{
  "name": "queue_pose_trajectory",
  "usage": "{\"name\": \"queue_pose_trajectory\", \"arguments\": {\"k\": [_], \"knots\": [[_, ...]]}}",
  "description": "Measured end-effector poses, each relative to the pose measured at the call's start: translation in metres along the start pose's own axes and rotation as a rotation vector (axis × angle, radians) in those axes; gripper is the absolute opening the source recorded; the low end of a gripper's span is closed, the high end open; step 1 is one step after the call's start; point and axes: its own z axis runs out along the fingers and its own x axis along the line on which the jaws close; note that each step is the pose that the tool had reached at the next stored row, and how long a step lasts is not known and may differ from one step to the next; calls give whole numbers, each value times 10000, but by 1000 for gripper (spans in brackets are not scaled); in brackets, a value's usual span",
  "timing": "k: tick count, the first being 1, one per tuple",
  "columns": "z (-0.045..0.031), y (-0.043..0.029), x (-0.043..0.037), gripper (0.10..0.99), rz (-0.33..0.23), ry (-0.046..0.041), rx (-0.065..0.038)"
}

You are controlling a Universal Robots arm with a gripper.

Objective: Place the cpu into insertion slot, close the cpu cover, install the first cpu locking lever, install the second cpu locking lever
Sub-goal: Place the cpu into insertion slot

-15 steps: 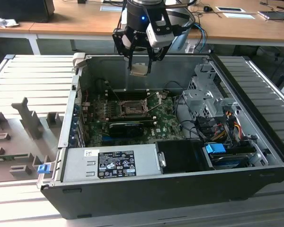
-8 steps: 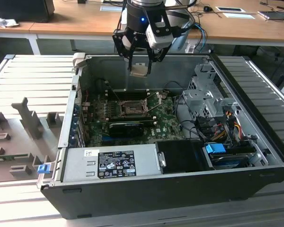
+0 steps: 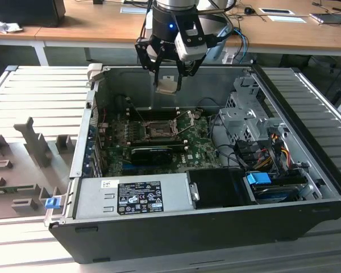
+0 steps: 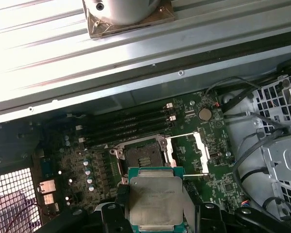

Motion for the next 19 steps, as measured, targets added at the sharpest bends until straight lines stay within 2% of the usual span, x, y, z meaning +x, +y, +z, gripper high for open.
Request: {"name": "queue_pose_trajectory", "arguments": {"k": [3,10,19], "knots": [[6,0,0,533,314,-28,-5],[22,-2,-1,533,1668,-149,-33],[40,-3,-1,533,2402,-214,-47]]}}
